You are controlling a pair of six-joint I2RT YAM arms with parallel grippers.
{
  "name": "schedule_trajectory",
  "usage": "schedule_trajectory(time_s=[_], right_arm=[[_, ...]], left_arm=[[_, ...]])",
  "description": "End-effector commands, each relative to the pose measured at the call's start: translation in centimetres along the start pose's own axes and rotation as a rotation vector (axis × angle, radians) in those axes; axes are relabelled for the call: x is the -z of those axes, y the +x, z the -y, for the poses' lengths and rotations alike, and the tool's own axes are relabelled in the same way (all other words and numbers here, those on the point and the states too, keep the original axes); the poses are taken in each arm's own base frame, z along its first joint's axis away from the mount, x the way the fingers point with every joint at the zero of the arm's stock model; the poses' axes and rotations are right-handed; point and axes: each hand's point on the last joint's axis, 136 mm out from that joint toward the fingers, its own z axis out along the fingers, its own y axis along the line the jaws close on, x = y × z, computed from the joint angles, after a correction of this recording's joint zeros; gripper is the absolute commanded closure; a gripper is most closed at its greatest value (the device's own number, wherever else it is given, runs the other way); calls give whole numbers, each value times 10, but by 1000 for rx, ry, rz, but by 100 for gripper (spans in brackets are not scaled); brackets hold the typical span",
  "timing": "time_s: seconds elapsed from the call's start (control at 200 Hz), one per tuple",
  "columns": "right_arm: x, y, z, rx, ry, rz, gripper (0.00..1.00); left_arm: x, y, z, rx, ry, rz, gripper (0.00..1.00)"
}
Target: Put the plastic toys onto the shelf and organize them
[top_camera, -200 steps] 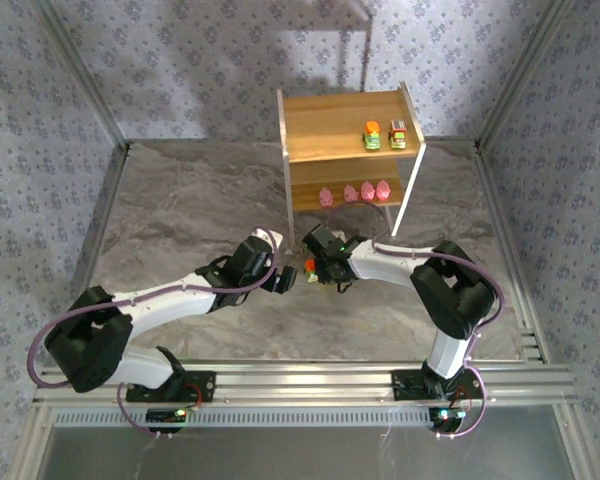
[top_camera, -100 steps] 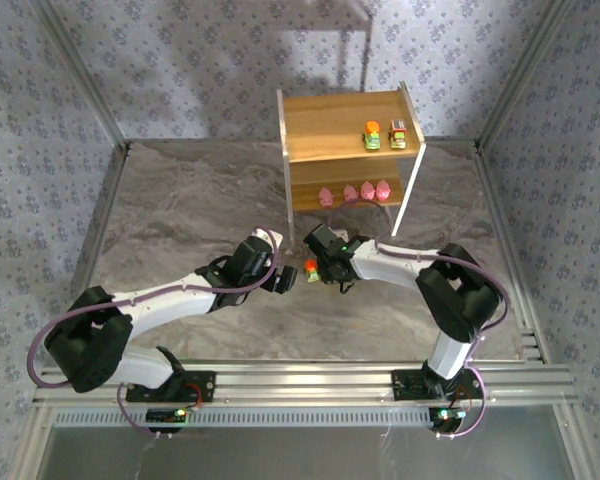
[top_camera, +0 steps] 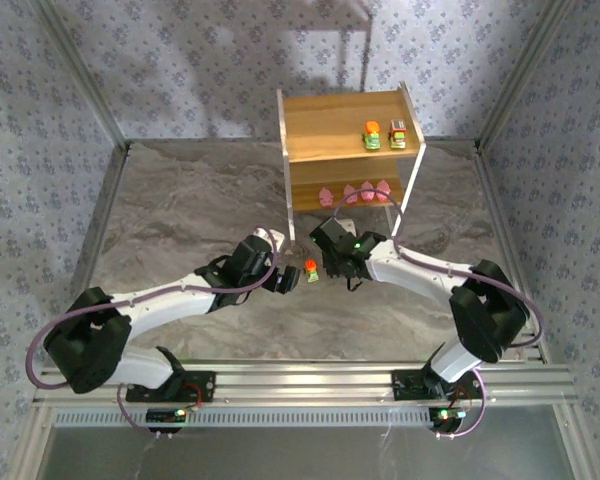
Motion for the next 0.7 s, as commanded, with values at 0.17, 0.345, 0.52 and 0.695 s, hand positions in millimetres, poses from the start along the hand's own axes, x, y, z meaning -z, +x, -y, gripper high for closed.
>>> schedule_trajectory(time_s=[0.17,0.345,0.52,0.695], right_arm=[[43,-25,8,14,15,79,70],[65,-38,10,3,-2,121,70],[90,-56,8,-3,-24,176,70],[119,-77,10,6,-31,234,70]], left_arm=[[18,-18,22,-5,126,108,0],[26,-22,35,-38,168,139,0],[32,-24,43,-62,196,166,0],[35,-26,46,-70,206,179,1]])
